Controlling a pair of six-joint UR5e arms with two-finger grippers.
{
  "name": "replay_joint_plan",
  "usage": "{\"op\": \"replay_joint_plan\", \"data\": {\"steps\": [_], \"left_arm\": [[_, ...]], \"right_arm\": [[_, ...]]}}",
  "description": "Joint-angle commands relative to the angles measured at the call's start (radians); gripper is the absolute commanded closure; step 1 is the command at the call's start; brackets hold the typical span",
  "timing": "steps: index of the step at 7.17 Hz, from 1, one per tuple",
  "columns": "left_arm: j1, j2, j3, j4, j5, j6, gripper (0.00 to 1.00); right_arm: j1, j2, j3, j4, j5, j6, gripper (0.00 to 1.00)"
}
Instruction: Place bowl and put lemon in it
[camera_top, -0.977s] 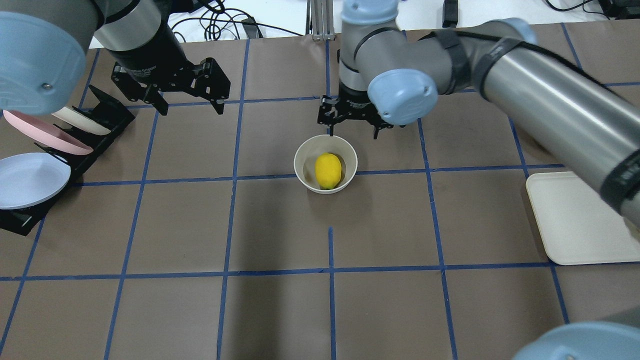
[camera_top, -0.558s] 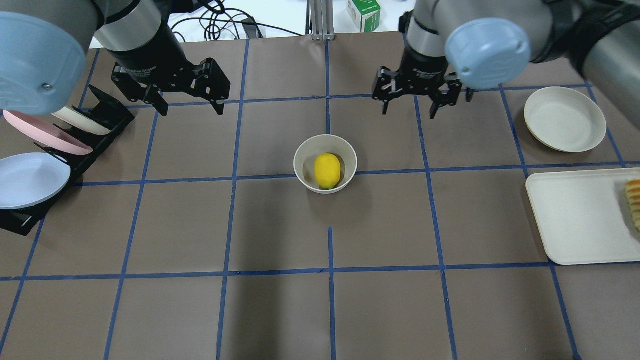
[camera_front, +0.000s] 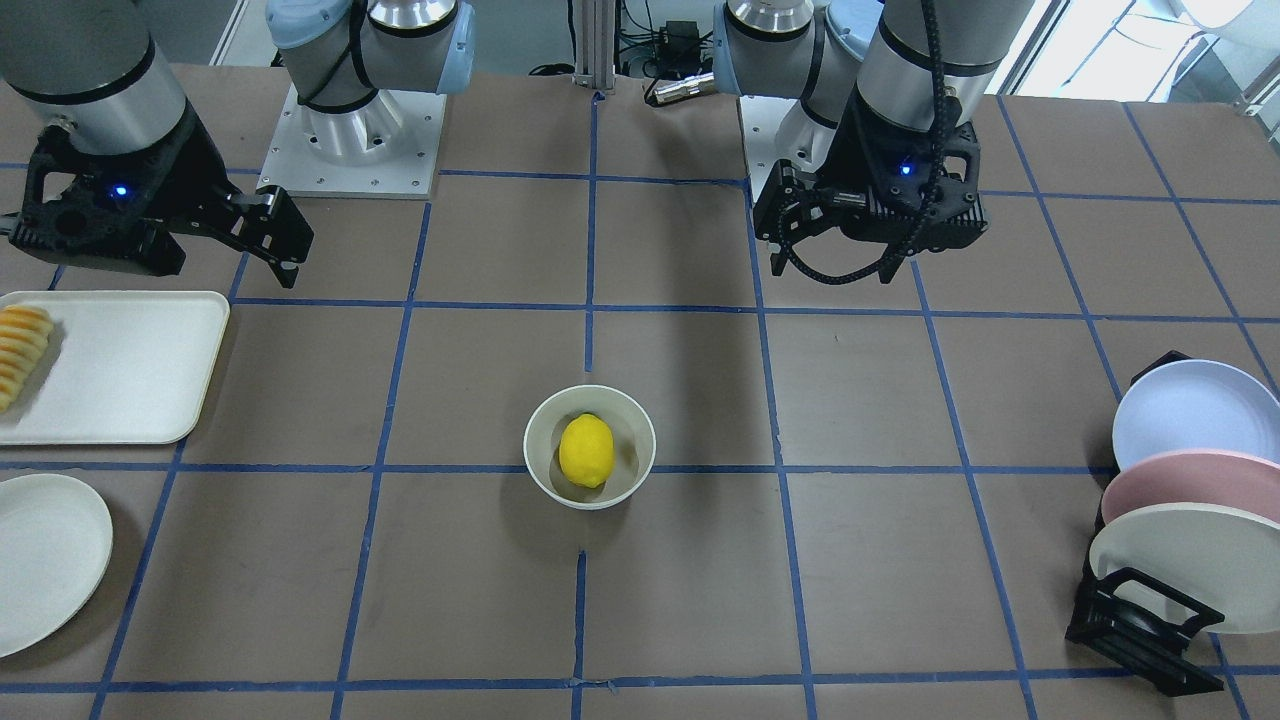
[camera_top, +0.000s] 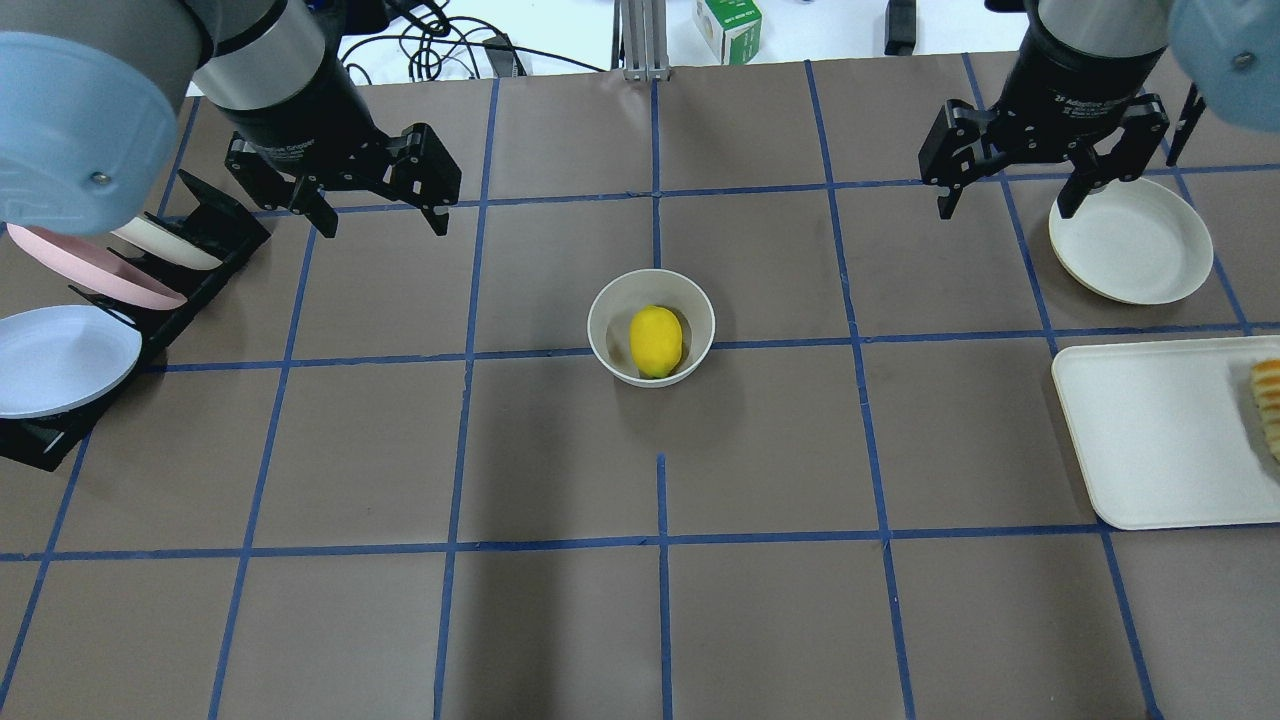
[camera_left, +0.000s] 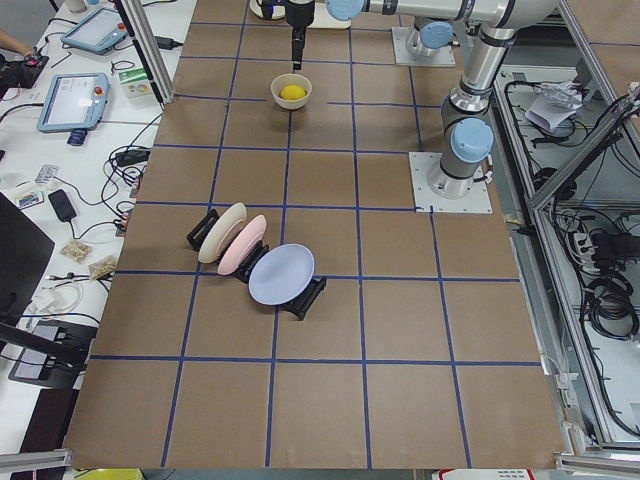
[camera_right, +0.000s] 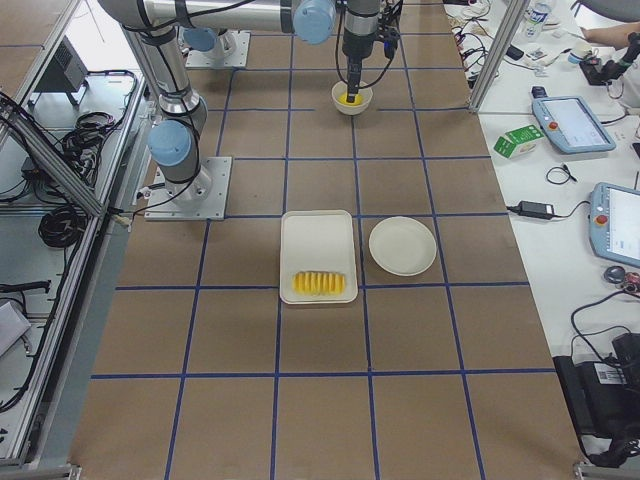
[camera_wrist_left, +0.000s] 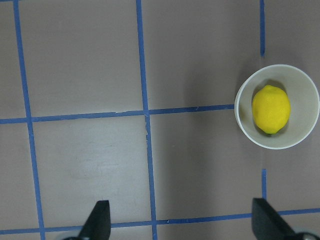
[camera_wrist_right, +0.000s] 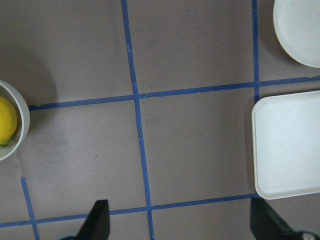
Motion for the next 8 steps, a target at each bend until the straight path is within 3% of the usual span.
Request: {"op": "replay_joint_plan", "data": {"steps": [1, 8], "left_arm": [[0.000, 0.001, 0.000, 0.000, 0.000, 0.000, 0.00], [0.000, 0.003, 0.000, 0.000, 0.000, 0.000, 0.00]], "right_arm": [[0.007, -0.034, 0.001, 0.004, 0.107, 0.024, 0.00], [0.007, -0.048, 0.020, 0.010, 0.055, 0.056, 0.00]]}}
